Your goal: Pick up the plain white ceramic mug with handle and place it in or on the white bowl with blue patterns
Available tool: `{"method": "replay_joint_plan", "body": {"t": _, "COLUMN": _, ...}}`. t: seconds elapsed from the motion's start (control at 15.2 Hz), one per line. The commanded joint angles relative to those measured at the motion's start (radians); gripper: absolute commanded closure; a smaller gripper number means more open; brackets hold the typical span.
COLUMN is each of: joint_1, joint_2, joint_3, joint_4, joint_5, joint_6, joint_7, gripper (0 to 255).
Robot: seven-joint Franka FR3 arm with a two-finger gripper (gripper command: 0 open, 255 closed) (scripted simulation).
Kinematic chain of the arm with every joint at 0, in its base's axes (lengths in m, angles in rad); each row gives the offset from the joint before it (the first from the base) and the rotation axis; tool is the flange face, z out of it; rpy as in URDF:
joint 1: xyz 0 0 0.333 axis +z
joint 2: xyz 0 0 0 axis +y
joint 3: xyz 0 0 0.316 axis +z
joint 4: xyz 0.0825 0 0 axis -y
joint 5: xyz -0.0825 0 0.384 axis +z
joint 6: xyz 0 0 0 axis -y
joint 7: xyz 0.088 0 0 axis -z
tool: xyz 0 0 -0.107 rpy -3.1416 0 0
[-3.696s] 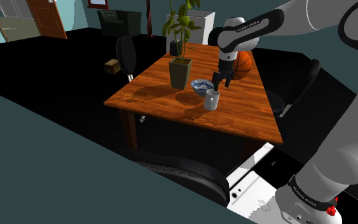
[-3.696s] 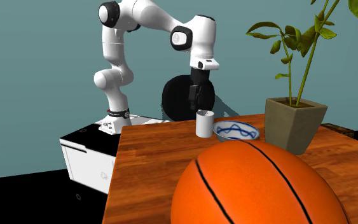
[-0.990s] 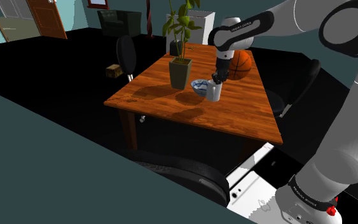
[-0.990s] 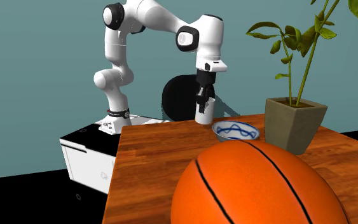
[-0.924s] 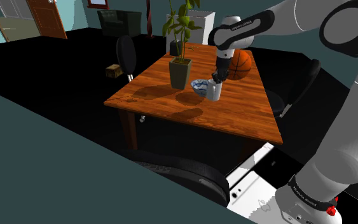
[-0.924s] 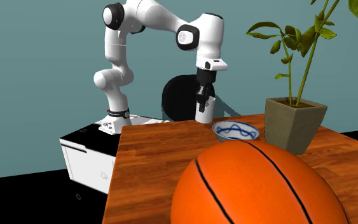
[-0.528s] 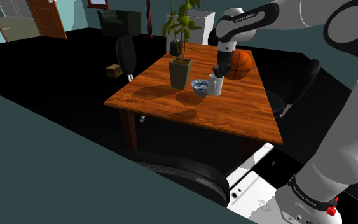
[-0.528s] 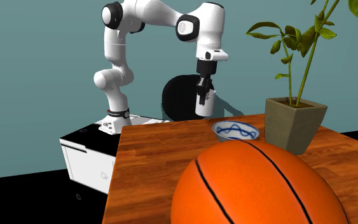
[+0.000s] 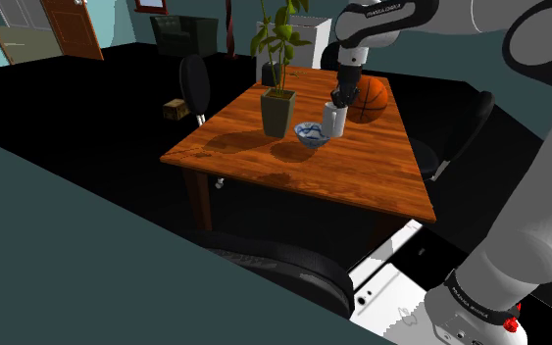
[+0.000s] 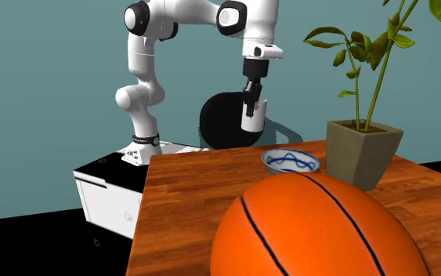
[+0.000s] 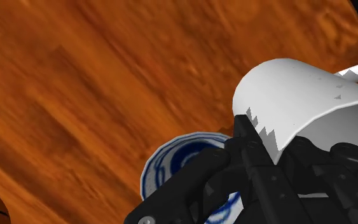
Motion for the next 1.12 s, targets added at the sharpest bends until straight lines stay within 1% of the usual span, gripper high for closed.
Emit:
{"method": "replay_joint_plan", "body": {"t": 0.0, "joint_1": 0.000, "joint_2": -0.004, "joint_3": 0.000, "joint_4": 0.017, "joint_5": -0.001, "joint_6": -0.021, "joint_7": 0.001, "gripper": 255}}
{"method": "replay_joint_plan", "body": {"t": 0.26, "joint_1": -0.021, "joint_2": 0.176, "joint_3": -0.006, "joint_4": 0.289, "joint_5": 0.022, "joint_6": -0.115, "joint_7": -0.021, "gripper": 255}}
{"method": "replay_joint_plan", "body": {"t": 0.46, "joint_1": -0.046, "joint_2": 0.341, "joint_3": -0.006, "joint_4": 0.555, "joint_5": 0.042, "joint_6": -0.218, "joint_7": -0.033, "gripper": 255}}
{"method": "replay_joint_plan", "body": {"t": 0.53, "joint_1": -0.057, "joint_2": 0.409, "joint_3": -0.005, "joint_4": 0.670, "joint_5": 0.049, "joint_6": -0.264, "joint_7": -0.035, "gripper": 255}}
{"method": "replay_joint_plan", "body": {"t": 0.59, "joint_1": -0.071, "joint_2": 0.494, "joint_3": -0.002, "joint_4": 0.814, "joint_5": 0.057, "joint_6": -0.324, "joint_7": -0.036, "gripper": 255}}
{"method": "replay_joint_plan", "body": {"t": 0.66, "joint_1": -0.099, "joint_2": 0.657, "joint_3": 0.005, "joint_4": 1.104, "joint_5": 0.070, "joint_6": -0.450, "joint_7": -0.030, "gripper": 255}}
{"method": "replay_joint_plan", "body": {"t": 0.73, "joint_1": -0.094, "joint_2": 0.623, "joint_3": 0.005, "joint_4": 1.030, "joint_5": 0.066, "joint_6": -0.410, "joint_7": -0.032, "gripper": 255}}
{"method": "replay_joint_plan", "body": {"t": 0.79, "joint_1": -0.090, "joint_2": 0.603, "joint_3": 0.004, "joint_4": 0.980, "joint_5": 0.064, "joint_6": -0.380, "joint_7": -0.034, "gripper": 255}}
{"method": "replay_joint_plan", "body": {"t": 1.06, "joint_1": -0.079, "joint_2": 0.552, "joint_3": 0.001, "joint_4": 0.838, "joint_5": 0.061, "joint_6": -0.289, "joint_7": -0.038, "gripper": 255}}
